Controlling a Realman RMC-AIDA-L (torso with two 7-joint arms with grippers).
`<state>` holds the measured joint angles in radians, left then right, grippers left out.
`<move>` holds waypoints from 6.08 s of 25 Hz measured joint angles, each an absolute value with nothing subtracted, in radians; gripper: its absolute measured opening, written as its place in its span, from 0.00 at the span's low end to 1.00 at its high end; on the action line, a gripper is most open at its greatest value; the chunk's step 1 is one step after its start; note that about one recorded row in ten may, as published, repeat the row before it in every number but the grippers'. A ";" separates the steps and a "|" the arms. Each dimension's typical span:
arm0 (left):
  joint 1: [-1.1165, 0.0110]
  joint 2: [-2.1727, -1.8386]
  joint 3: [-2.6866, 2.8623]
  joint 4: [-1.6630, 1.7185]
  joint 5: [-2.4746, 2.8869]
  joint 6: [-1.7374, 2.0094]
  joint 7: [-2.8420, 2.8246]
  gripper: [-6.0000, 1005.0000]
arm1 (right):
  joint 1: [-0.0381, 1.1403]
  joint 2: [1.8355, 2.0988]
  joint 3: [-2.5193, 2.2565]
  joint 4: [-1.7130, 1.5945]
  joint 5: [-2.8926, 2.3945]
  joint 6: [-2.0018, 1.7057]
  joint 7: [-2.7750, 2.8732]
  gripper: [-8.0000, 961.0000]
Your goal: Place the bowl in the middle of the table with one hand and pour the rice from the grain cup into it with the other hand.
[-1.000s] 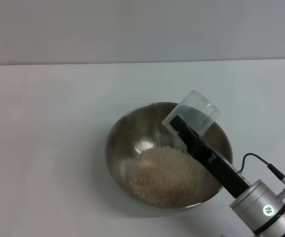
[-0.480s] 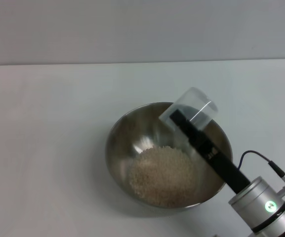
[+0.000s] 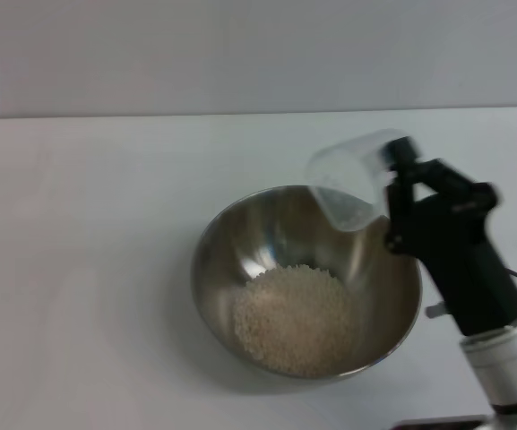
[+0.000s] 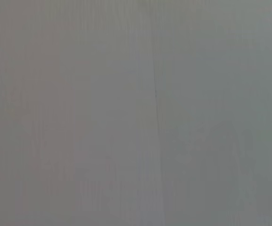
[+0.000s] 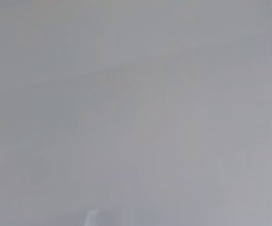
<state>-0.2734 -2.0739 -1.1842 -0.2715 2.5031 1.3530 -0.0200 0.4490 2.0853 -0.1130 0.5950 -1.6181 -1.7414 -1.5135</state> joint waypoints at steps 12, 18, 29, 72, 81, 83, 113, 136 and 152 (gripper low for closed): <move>-0.272 -2.074 -1.184 -0.272 2.507 1.350 -0.017 0.85 | 0.297 2.083 0.029 0.408 -1.610 -1.958 -0.593 0.04; -0.273 -2.074 -1.184 -0.272 2.506 1.347 -0.017 0.85 | 0.226 2.085 0.099 0.325 -1.608 -1.960 -0.334 0.04; -0.278 -2.076 -1.184 -0.271 2.508 1.327 -0.017 0.86 | 0.171 2.085 0.152 0.283 -1.604 -1.891 -0.304 0.05; -0.267 -2.075 -1.184 -0.259 2.508 1.316 -0.020 0.85 | 0.145 2.087 0.264 0.235 -1.656 -1.607 -0.162 0.05; -0.271 -2.077 -1.174 -0.259 2.508 1.303 -0.021 0.85 | 0.164 2.085 0.281 0.184 -1.657 -1.491 -0.028 0.06; -0.273 -2.077 -1.169 -0.259 2.506 1.301 -0.021 0.85 | 0.174 2.085 0.278 0.181 -1.665 -1.475 -0.024 0.06; -0.276 -2.077 -1.169 -0.259 2.506 1.299 -0.020 0.85 | 0.257 2.083 0.209 0.187 -1.671 -1.287 -0.019 0.06; -0.278 -2.077 -1.169 -0.261 2.508 1.299 -0.015 0.86 | 0.257 2.086 0.183 0.201 -1.672 -1.269 -0.017 0.41; -0.276 -2.077 -1.167 -0.260 2.508 1.294 -0.012 0.86 | 0.171 2.088 0.122 0.245 -1.672 -1.351 -0.023 0.52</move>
<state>-0.2762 -2.0770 -1.1668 -0.2596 2.5081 1.2941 -0.0122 0.1706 2.0884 0.1218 0.2446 -1.6721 -1.3512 -0.0231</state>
